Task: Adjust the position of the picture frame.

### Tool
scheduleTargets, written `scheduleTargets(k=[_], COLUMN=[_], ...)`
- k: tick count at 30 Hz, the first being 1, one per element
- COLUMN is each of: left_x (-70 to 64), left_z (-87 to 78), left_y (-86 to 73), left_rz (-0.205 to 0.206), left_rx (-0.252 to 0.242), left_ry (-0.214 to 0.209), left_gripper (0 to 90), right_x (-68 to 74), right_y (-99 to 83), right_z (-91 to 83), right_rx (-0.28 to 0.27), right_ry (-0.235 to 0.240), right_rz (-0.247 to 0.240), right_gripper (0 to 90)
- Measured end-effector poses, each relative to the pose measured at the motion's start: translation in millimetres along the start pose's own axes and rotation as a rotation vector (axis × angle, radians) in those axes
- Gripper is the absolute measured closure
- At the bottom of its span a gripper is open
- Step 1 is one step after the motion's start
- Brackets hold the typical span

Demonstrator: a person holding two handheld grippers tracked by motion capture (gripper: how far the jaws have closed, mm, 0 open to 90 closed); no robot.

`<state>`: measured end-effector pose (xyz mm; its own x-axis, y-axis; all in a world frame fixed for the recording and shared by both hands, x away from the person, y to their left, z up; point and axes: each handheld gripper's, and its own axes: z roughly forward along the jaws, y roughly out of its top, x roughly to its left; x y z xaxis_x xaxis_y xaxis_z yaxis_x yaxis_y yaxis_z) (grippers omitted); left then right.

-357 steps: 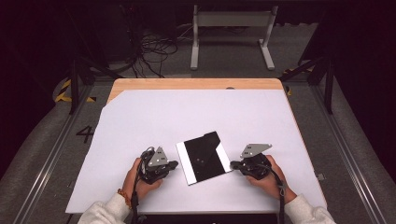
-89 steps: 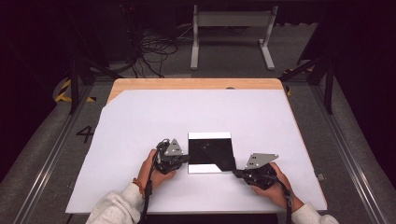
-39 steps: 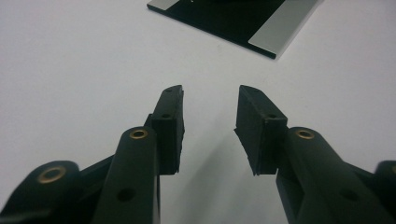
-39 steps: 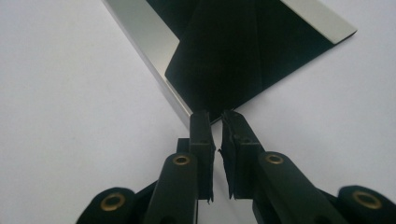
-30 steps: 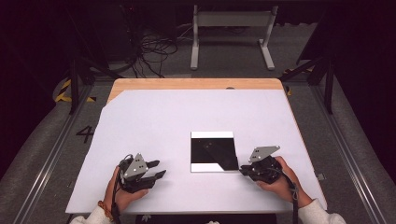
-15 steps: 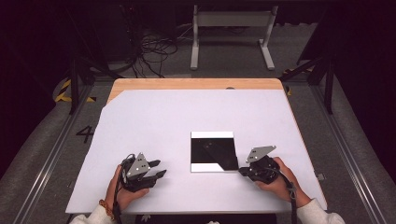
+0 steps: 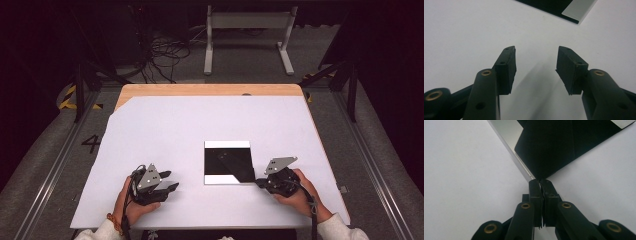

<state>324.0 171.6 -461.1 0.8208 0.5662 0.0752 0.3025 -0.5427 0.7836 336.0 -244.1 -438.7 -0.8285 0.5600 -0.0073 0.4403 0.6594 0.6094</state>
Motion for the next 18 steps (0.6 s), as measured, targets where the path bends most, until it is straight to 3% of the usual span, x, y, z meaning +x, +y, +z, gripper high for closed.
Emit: scheduleTargets(k=[5,11,18], left_x=[0.7,0.7,0.8], left_z=[-1.1,-0.1,0.9], left_y=[-1.5,-1.1,-1.0], left_rz=[-0.012,-0.009,-0.012], left_rx=[0.0,0.007,0.01], left_ry=[0.001,0.005,0.007], left_gripper=[50.5,48.3,46.4], right_x=[0.6,1.9,2.0], right_y=[1.6,2.9,3.9], right_z=[0.6,1.2,2.0], right_rx=[0.005,0.05,0.046], right_ry=[-0.009,-0.015,-0.028], right_rz=[-0.015,-0.036,-0.042], right_gripper=[87.9,87.3,86.8])
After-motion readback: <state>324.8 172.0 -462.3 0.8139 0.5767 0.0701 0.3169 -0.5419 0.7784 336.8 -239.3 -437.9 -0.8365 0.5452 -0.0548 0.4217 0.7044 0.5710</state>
